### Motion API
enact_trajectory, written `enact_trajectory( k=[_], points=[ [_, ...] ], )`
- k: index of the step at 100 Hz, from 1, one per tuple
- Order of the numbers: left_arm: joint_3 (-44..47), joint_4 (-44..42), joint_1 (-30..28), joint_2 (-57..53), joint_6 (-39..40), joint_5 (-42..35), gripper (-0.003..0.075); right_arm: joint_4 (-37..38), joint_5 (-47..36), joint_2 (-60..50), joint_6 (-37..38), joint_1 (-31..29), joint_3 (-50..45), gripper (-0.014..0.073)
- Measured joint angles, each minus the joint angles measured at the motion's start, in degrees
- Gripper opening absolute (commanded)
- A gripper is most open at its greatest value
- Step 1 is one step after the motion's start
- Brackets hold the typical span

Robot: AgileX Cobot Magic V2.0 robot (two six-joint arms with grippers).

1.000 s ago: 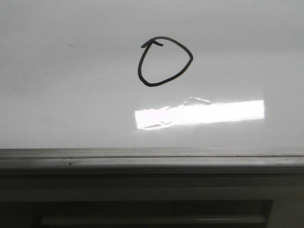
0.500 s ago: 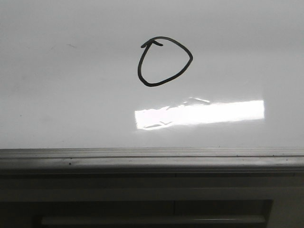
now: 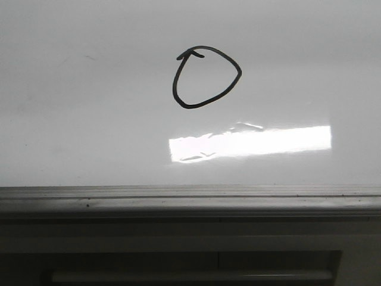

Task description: Write number 0 on whiteboard

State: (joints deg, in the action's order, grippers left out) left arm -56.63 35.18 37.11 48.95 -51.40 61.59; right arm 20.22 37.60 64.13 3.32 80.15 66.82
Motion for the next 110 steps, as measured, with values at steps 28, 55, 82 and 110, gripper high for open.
enact_trajectory(
  k=[28, 55, 82, 110],
  points=[
    [0.0, -0.14, 0.0, 0.96, -1.7, 0.43, -0.002, -0.06, 0.46, 0.31, 0.0, -0.33, 0.0, -0.0026],
    [1.31, -0.24, 0.0, 0.96, 0.11, -4.48, -0.002, 4.76, 2.08, 0.5, 1.98, -0.42, 0.0, 0.0496],
    [9.79, 1.49, -0.2, 1.12, 14.4, -28.09, -0.002, 18.6, 10.81, -6.1, 17.52, 0.01, -0.34, 0.0286],
    [21.8, 2.46, -0.29, 4.93, 28.39, -52.33, -0.002, 20.32, 19.35, -18.73, 20.64, 0.05, -3.28, -0.0064]
  ],
)
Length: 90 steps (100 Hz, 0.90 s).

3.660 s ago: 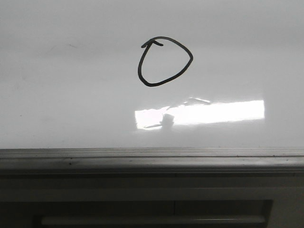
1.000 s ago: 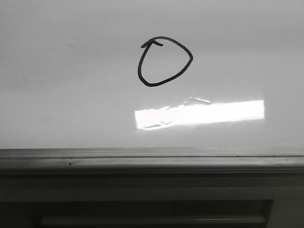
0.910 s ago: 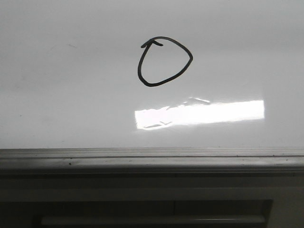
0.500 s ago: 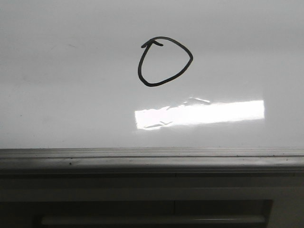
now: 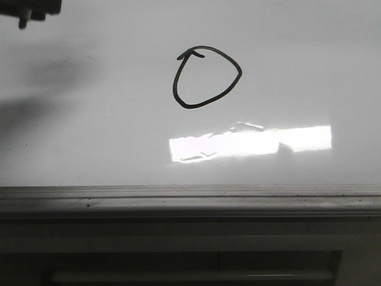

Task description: Write number 0 on whiteboard

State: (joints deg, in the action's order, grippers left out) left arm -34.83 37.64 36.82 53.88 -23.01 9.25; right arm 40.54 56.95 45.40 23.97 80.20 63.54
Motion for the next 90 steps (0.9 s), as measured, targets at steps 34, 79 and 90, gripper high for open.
enact_trajectory(
  k=[34, 79, 90],
  points=[
    [0.37, 2.94, 0.12, 11.75, 1.21, -5.52, -0.002, 1.1, 2.21, -9.36, 7.65, 0.0, -8.89, -0.0064],
    [-0.2, 5.95, 0.33, 13.2, 1.21, -7.54, 0.0014, 1.18, 2.08, -9.9, 9.69, 0.0, -11.21, -0.0064],
    [-0.2, 7.16, 0.33, 13.2, 1.21, -7.65, 0.0115, 1.18, 1.67, -9.9, 9.77, 0.0, -11.21, -0.0064]
  ],
)
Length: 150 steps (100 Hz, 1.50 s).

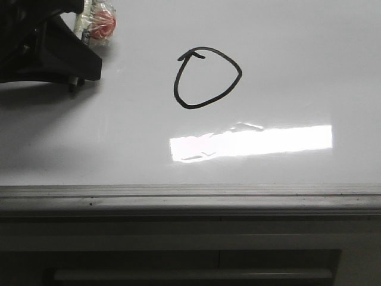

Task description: Write number 0 on whiteboard

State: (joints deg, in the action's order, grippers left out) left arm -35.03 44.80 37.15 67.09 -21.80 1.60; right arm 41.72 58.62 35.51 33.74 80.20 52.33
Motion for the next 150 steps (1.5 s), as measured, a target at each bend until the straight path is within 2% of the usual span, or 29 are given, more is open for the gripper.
enact_trajectory(
  k=[12, 36, 42, 49, 58, 66, 95, 105, 119, 126, 138, 150],
  points=[
    [0.0, 0.53, 0.0, 0.13, 0.0, 0.0, 0.0212, 0.0, -0.46, 0.0, 0.4, 0.0, 0.0, -0.0064],
    [-0.03, 0.75, 0.08, 0.13, 0.1, 0.21, 0.0225, 0.0, -1.53, 0.0, 0.7, 0.0, 0.0, -0.0064],
    [-0.03, 0.75, 0.08, 0.13, 0.1, 0.21, 0.0249, 0.0, -1.53, 0.0, 0.7, 0.0, 0.0, -0.0064],
    [-0.13, 0.75, 0.12, 0.13, 0.1, 0.33, 0.0337, 0.0, -1.53, 0.0, 0.75, 0.0, 0.0, -0.0064],
    [-0.45, 0.75, 0.32, 0.13, 0.1, 0.56, 0.0496, 0.0, -1.53, 0.0, 0.84, 0.0, 0.0, -0.0064],
    [-0.6, 0.75, 0.33, 0.03, 0.1, 0.56, 0.0562, 0.0, -1.53, 0.0, 0.98, 0.0, 0.0, -0.0064],
    [-0.17, 0.65, 0.16, -3.5, 0.1, 0.45, 0.0566, 2.17, -1.53, -0.26, 1.12, 0.0, -0.4, -0.0064],
    [0.72, -0.08, -0.32, -7.79, 0.1, 2.35, 0.0527, 4.83, -1.53, -2.06, 1.16, 0.0, -2.3, -0.0064],
    [0.85, -2.42, -0.32, -18.9, 0.1, 4.96, 0.04, 9.05, -1.53, -8.12, 3.64, 0.0, -7.64, -0.0064],
    [0.85, -4.63, -0.32, -24.94, 0.1, 6.5, 0.0286, 11.31, -1.53, -12.68, 5.91, 0.0, -11.3, -0.0064],
    [0.85, -10.18, -0.32, -34.16, 0.1, 11.37, -0.0014, 14.05, -1.53, -21.33, 8.23, 0.0, -17.44, -0.0064],
    [0.85, -15.37, -0.32, -40.46, 0.1, 17.26, -0.002, 13.99, -1.53, -28.45, 8.9, 0.0, -21.63, -0.0067]
  ],
)
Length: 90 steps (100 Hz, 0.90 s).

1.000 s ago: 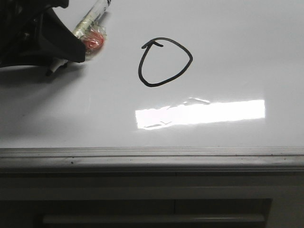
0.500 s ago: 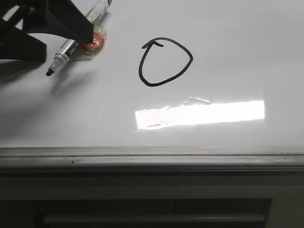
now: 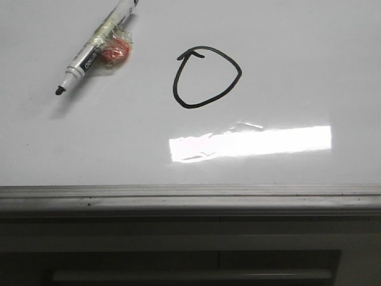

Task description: Write number 0 on whiteboard

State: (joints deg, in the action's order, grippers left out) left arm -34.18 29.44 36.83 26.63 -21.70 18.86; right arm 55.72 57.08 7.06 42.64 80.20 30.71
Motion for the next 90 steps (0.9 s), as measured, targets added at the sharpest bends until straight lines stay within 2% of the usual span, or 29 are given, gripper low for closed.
enact_trajectory(
  k=[23, 78, 90],
  points=[
    [0.0, -2.12, 0.0, -3.92, 0.0, 4.13, -0.002, -0.54, 0.0, -6.36, 0.36, 0.0, -2.25, -0.0069],
    [0.0, -2.8, 0.0, -3.94, -0.15, 4.61, -0.002, -0.54, 0.0, -6.62, 0.48, 0.0, -2.25, -0.0069],
    [2.33, -4.57, -0.98, -5.43, -4.93, -1.11, -0.002, -0.54, 0.0, -6.62, 0.48, 0.0, -2.25, -0.0069]
  ],
)
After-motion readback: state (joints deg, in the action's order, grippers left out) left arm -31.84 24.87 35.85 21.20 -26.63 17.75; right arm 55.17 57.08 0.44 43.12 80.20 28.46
